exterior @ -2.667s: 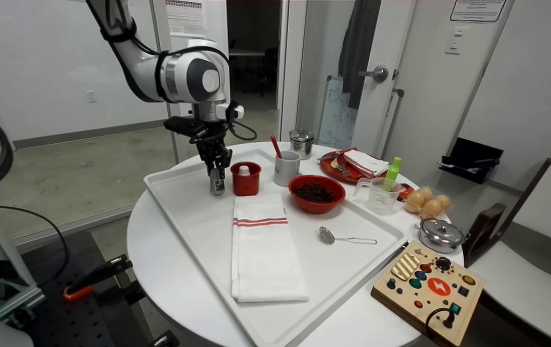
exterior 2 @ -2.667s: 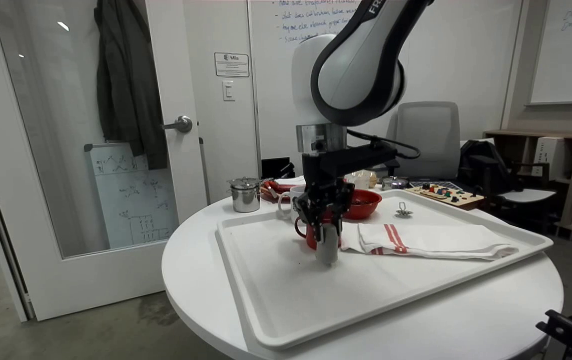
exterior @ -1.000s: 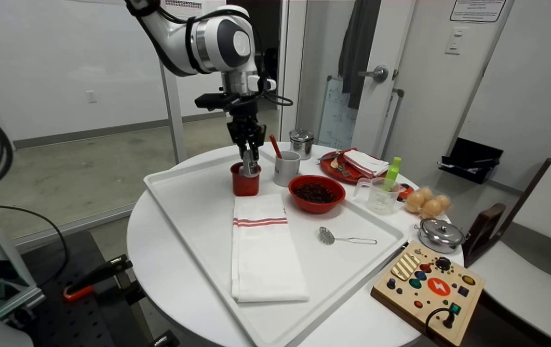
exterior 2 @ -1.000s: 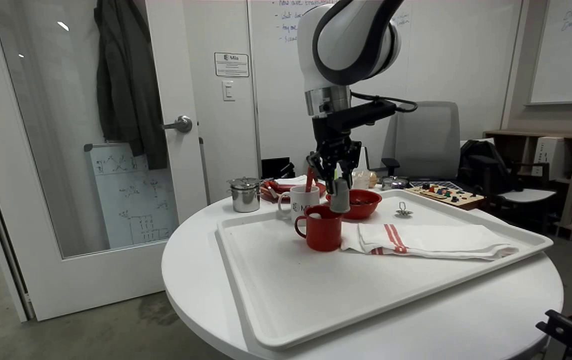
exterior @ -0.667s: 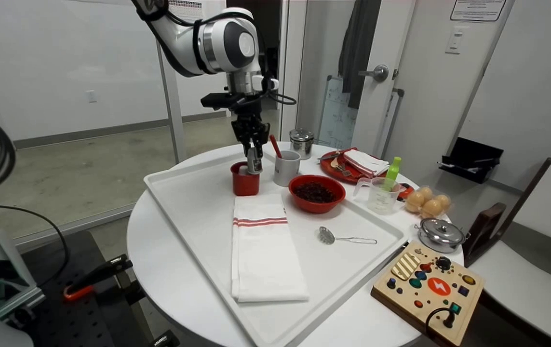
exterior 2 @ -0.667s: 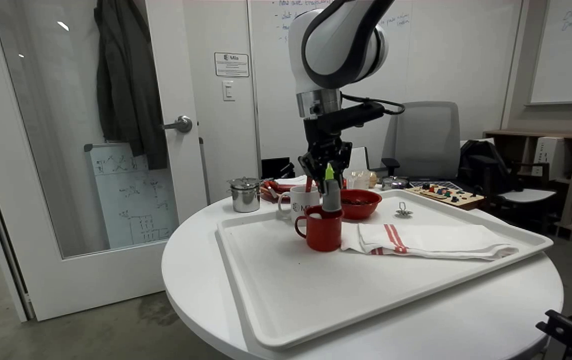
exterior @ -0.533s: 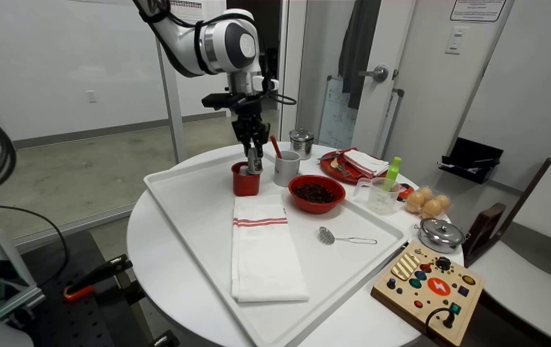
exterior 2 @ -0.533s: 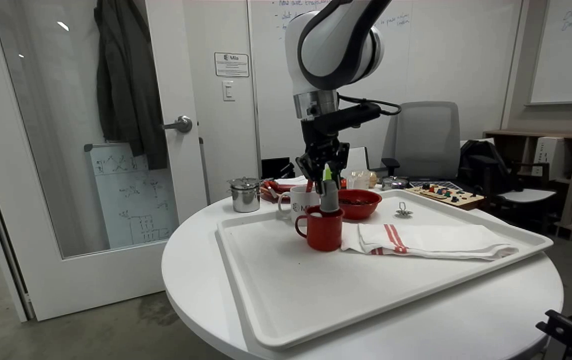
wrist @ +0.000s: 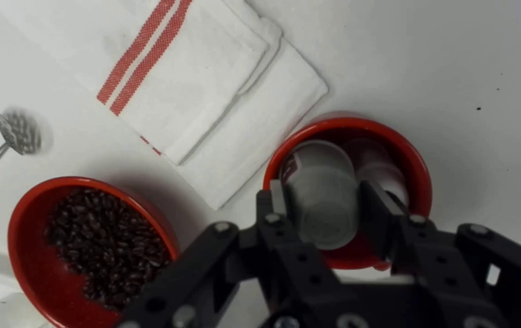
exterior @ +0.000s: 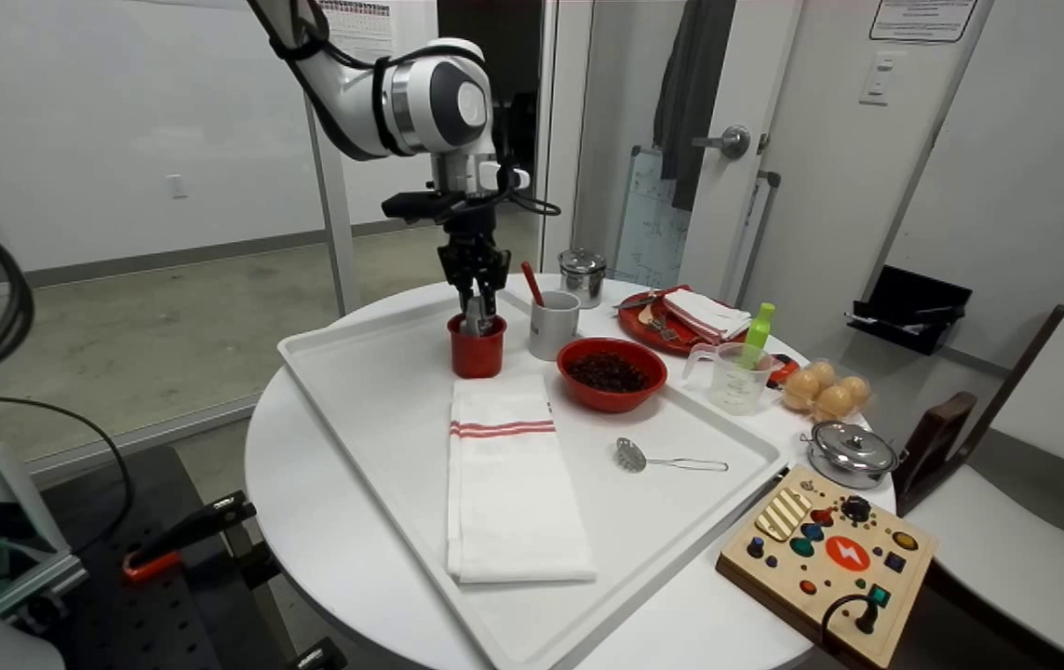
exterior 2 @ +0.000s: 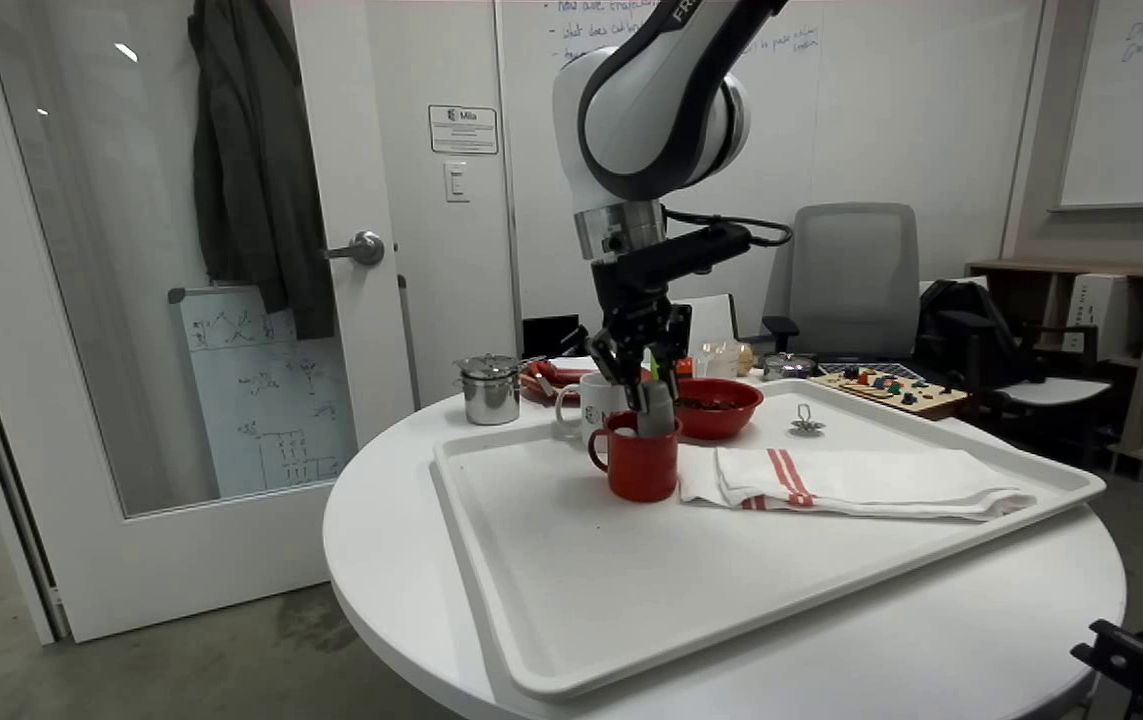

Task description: Put the salt and pepper shaker in the red mug and use the spoon to mix the contents of the red bowl

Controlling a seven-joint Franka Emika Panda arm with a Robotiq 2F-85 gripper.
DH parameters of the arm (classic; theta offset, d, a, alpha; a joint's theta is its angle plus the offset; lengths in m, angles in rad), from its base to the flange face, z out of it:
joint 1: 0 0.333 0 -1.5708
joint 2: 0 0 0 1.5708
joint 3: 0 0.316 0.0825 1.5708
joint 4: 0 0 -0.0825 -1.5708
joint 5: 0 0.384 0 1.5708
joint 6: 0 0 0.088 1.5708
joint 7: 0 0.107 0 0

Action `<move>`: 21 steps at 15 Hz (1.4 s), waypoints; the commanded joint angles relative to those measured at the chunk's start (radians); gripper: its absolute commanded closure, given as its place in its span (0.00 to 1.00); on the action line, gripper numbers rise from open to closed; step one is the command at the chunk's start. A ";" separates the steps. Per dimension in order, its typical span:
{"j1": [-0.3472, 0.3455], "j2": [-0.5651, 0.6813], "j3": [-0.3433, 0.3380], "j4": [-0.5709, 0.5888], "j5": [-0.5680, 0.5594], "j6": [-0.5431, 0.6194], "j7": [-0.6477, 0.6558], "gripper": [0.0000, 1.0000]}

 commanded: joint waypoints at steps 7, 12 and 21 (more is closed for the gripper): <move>-0.001 -0.009 0.003 0.011 0.046 -0.026 -0.013 0.00; -0.006 -0.115 -0.007 -0.036 0.026 0.006 0.000 0.00; -0.076 -0.381 -0.028 -0.214 0.023 0.049 0.091 0.00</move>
